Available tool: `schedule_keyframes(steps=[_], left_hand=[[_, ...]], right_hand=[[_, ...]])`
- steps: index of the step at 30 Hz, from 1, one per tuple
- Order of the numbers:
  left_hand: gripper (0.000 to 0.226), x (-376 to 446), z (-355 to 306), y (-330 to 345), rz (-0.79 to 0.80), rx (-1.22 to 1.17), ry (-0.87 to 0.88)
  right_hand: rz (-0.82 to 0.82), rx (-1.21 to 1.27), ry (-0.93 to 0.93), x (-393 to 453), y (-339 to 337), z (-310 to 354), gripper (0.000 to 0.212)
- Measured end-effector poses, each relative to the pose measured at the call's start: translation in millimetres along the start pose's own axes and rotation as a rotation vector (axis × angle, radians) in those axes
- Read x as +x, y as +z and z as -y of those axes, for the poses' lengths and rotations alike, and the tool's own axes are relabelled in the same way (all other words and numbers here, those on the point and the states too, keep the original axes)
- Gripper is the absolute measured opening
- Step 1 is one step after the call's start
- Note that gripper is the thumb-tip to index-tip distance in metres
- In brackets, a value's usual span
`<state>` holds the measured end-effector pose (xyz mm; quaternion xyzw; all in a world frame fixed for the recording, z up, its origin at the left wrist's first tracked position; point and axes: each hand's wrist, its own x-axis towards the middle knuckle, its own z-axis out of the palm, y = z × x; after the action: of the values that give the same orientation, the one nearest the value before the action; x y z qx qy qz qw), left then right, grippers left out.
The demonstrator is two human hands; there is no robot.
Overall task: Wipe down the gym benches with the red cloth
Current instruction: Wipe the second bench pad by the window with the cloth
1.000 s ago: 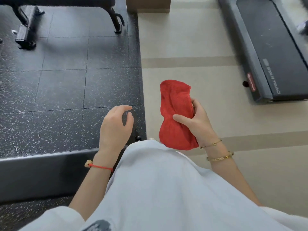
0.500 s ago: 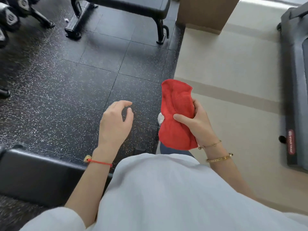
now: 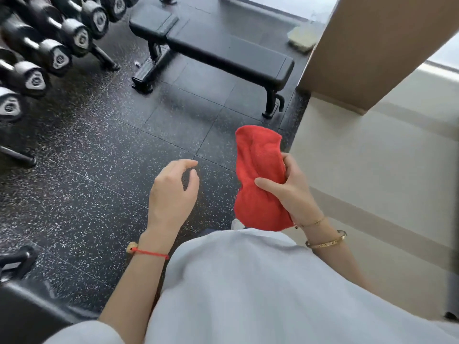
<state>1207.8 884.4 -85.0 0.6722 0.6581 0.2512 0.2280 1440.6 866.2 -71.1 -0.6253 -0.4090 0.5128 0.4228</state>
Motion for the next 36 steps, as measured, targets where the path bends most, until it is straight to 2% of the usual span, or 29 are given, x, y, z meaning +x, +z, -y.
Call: schedule_keyframes(steps=[8,15,21,29,36], left_hand=[[0.023,168.7,15.3,-6.0,-0.053,-0.043,-0.028],[0.024,349.4,56.9,-23.6,0.013,0.007,0.093],[0.023,472.0,63.0,-35.2,0.105,-0.006,0.192],[0.022,584.5,46.6,-4.0,0.238,-0.017,0.297],[0.021,674.1,5.2,53.9,0.281,-0.023,0.329]], right_hand=[[0.037,-0.012,0.013,162.2,40.4,50.9,0.043],[-0.111,0.034,-0.009,304.3,97.4,92.0,0.045],[-0.261,0.113,0.03,391.4,134.6,122.4,0.047],[-0.418,0.131,0.084,479.4,121.5,134.9,0.047],[-0.516,0.112,0.105,571.1,67.3,142.6,0.049]])
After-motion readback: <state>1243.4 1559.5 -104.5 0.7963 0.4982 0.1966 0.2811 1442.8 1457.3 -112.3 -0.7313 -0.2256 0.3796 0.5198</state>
